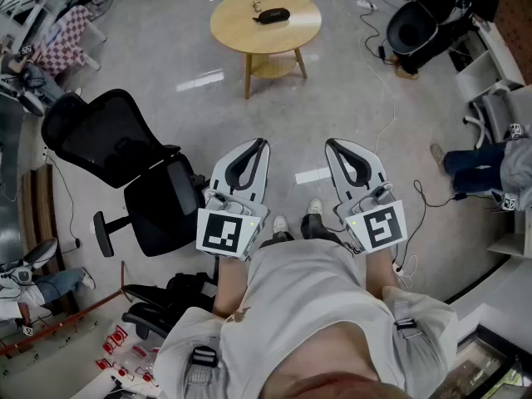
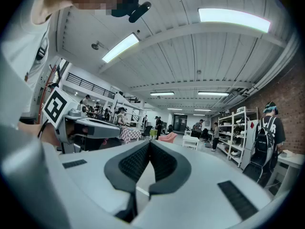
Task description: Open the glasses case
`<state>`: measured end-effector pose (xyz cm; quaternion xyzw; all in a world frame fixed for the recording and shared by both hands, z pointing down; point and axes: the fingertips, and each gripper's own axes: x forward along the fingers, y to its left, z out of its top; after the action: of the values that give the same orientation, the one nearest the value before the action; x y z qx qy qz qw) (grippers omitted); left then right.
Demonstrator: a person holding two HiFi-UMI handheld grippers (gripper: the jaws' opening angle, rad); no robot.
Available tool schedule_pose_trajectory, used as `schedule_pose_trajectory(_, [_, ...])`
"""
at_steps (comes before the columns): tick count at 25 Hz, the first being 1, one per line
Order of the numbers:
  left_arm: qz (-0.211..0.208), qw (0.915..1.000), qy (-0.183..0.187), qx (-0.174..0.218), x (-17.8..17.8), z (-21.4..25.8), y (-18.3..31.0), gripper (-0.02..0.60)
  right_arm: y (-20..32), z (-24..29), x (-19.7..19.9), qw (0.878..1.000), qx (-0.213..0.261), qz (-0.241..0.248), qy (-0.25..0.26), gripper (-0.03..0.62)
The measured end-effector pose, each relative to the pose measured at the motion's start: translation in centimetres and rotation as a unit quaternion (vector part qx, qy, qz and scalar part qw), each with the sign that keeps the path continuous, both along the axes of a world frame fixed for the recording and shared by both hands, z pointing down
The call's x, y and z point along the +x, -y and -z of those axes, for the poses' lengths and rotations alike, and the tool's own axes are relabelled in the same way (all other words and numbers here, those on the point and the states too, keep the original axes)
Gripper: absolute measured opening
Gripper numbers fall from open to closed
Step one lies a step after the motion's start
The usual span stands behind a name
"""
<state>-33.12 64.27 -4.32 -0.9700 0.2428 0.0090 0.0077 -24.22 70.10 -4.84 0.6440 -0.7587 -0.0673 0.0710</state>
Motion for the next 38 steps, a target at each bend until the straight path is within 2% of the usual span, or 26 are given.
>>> schedule_pose_trajectory(6, [-0.009, 0.9999, 0.012, 0.004, -0.1, -0.3, 0.1, 0.034, 0.5, 0.3, 0.1, 0.999, 0.005, -0.026, 0.019, 0.02])
schedule_pose_trajectory(16, [-0.044, 0.9986, 0.028, 0.002, 3.3, -1.4, 1.0, 0.034, 1.8, -1.3, 2.7, 0.997, -0.014, -0.07, 0.019, 0.02])
schedule_pose_trajectory(24, [-0.009, 0.9994, 0.034, -0.002, 7.4, -1.3, 4.1, 0.034, 4.8, -1.4, 6.4, 0.999, -0.019, -0.042, 0.017, 0.02])
schedule_pose_trajectory(31, [0.017, 0.9991, 0.038, 0.01, 11.8, -0.1, 6.4, 0.034, 7.8, 0.5, 10.3, 1.0, 0.002, 0.0, 0.029, 0.02])
schedule_pose_trajectory(38, [0.036, 0.9984, 0.044, 0.009, 13.8, -0.6, 9.1, 0.034, 10.8, 0.0, 12.9, 0.999, 0.0, 0.012, 0.031, 0.02])
